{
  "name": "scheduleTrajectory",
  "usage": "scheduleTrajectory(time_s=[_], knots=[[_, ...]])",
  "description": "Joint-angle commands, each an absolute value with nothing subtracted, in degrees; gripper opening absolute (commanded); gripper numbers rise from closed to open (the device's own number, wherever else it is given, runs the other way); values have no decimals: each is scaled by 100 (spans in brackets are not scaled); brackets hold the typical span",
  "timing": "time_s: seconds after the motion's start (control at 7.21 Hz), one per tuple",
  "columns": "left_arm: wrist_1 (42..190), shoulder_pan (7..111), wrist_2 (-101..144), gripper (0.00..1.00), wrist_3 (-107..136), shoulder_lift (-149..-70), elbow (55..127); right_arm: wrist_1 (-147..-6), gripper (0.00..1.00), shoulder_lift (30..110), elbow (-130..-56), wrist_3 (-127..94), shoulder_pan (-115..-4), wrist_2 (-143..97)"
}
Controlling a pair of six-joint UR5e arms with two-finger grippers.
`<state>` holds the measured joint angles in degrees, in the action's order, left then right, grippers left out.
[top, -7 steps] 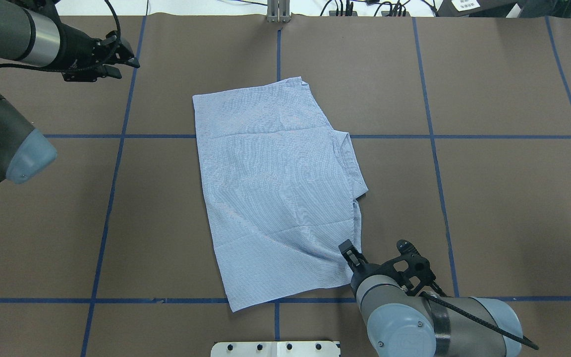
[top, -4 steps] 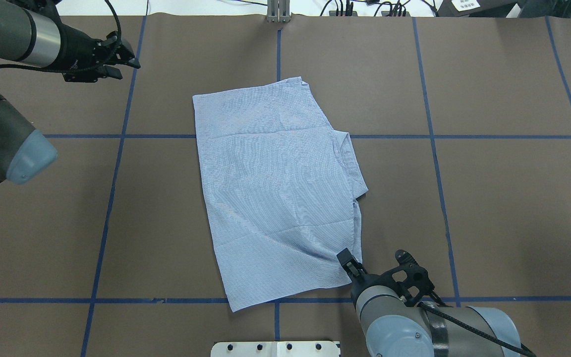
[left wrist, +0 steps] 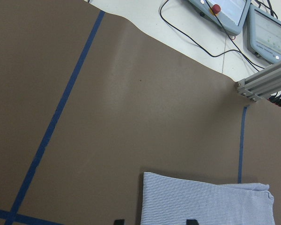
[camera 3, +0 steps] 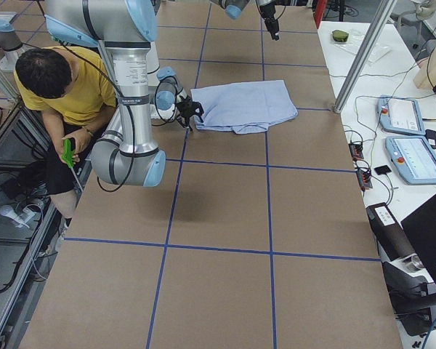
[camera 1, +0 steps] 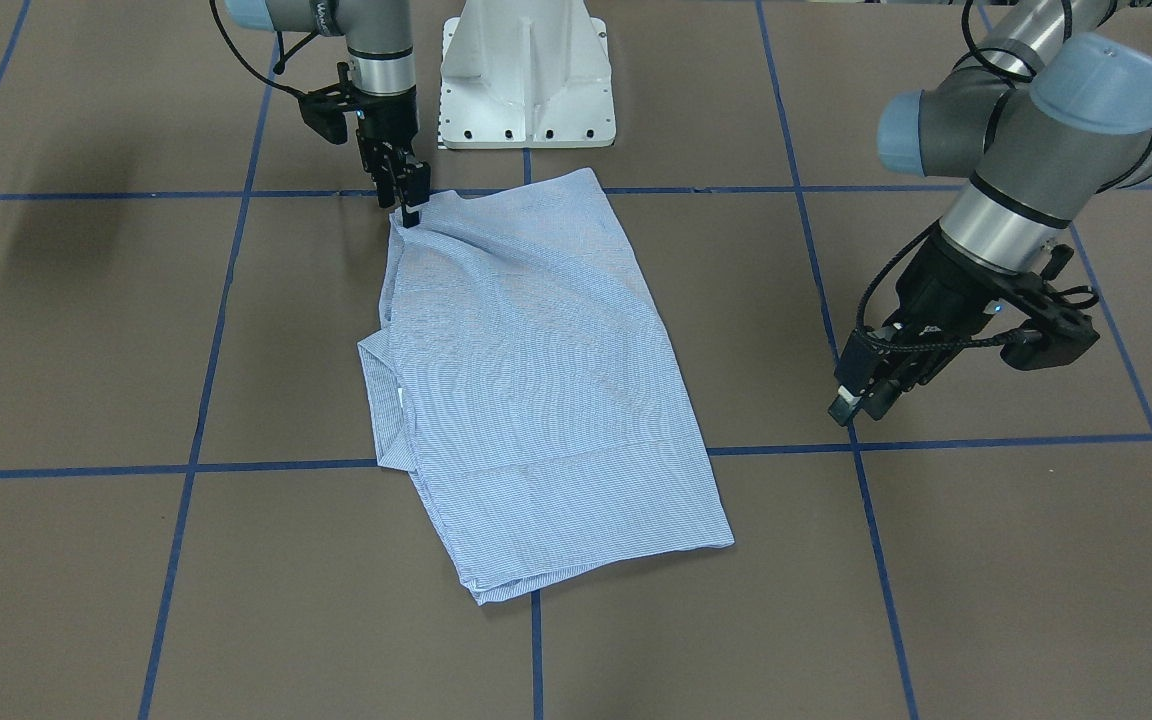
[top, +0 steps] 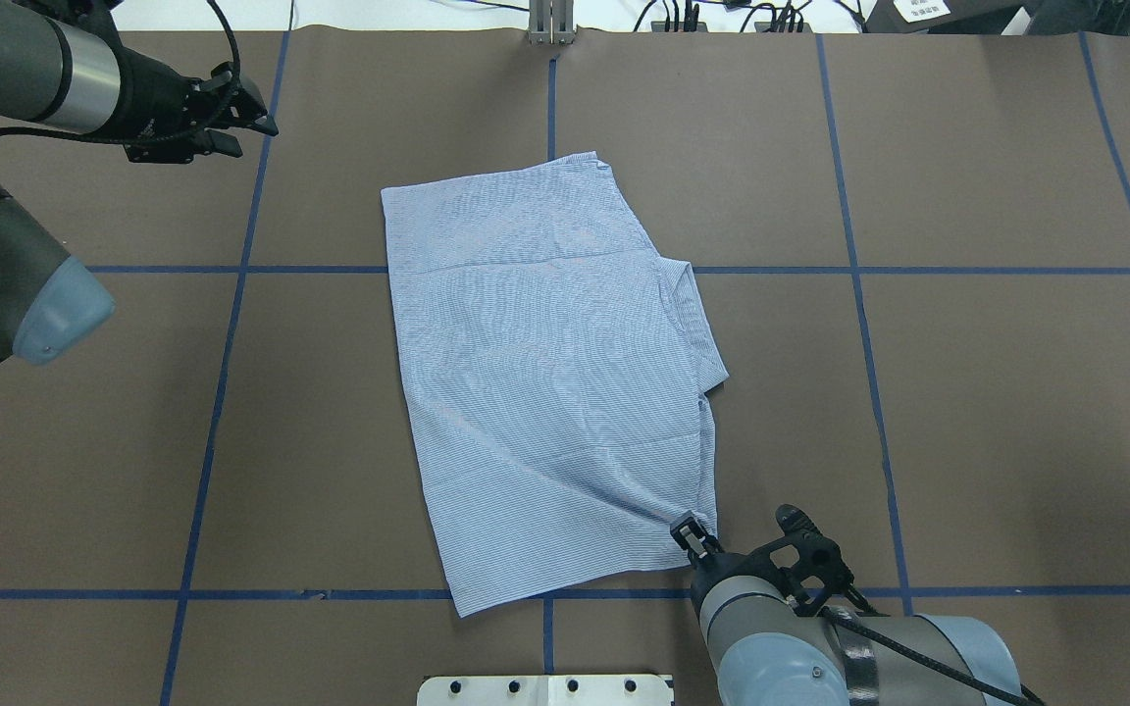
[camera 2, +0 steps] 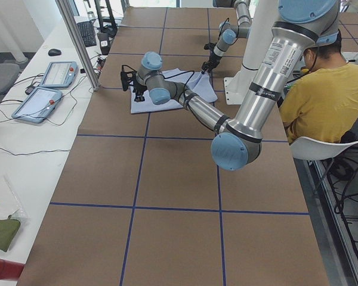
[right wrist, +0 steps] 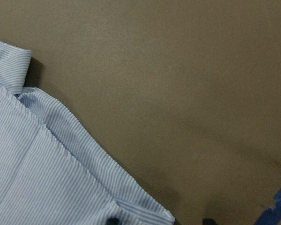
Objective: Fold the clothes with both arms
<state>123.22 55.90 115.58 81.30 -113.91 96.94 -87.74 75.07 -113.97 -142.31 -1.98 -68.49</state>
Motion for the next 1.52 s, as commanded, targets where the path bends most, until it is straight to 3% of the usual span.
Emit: scheduleTrajectory(time_s=[0.0,0.14,1.39], knots=[[12322,5590,11558,53,8130,-11391,9694,-8771,21,7479,-11347,-14238,-211,-6847],[12322,5590,11558,53,8139,-11391,9703,-8771,0,7488,-11347,-14230,-220,-6855],[12322,5581,11549,54,8139,-11338,9817,-8771,0,7479,-11443,-14159,-272,-6934]])
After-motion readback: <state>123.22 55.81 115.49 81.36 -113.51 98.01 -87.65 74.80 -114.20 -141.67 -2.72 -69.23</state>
